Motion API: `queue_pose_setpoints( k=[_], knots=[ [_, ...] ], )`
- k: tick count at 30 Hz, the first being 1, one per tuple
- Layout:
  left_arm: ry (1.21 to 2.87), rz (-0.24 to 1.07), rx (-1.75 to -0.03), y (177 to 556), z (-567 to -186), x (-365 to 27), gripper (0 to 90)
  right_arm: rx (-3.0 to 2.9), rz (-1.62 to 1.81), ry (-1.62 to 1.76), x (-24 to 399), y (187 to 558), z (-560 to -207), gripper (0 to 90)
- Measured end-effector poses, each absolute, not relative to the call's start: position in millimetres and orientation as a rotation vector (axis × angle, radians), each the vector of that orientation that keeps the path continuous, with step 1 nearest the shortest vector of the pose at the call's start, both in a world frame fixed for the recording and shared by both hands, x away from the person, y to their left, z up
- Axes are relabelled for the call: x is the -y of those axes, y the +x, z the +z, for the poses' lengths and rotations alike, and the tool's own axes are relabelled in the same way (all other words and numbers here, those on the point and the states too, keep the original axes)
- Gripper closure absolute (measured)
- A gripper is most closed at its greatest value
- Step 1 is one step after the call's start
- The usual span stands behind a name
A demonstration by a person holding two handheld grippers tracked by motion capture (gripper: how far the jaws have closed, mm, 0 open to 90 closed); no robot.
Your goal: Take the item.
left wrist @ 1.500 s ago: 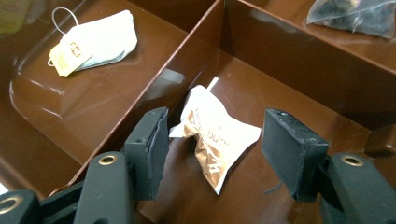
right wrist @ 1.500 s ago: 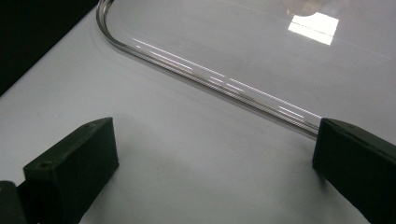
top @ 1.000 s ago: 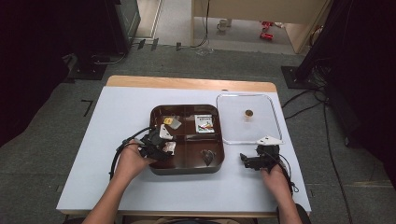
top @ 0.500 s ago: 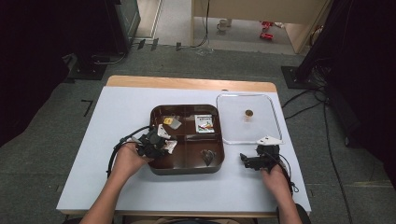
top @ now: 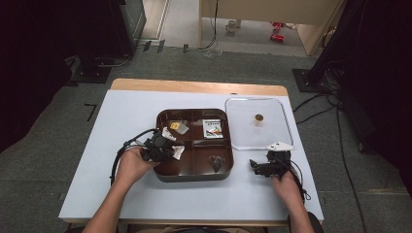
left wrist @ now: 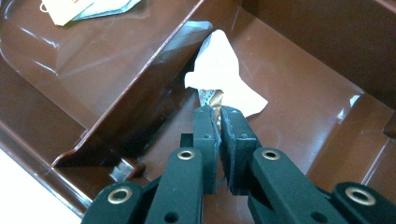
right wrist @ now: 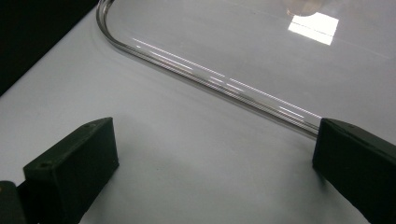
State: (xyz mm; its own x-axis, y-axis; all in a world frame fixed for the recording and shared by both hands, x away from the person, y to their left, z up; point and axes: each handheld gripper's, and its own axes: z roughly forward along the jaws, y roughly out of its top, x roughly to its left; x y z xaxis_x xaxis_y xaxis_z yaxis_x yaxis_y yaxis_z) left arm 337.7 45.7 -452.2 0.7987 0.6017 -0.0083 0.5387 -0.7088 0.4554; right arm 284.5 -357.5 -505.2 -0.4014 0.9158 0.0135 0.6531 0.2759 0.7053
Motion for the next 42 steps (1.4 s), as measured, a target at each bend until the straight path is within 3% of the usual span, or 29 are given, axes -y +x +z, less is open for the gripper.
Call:
queue_pose_setpoints(
  k=[42],
  knots=[
    [2.358, 0.151, -0.865, 334.6, -424.2, -78.0, 87.1, -2.154, 0.900, 1.418, 357.4, 284.5, -505.2, 0.0]
  ],
)
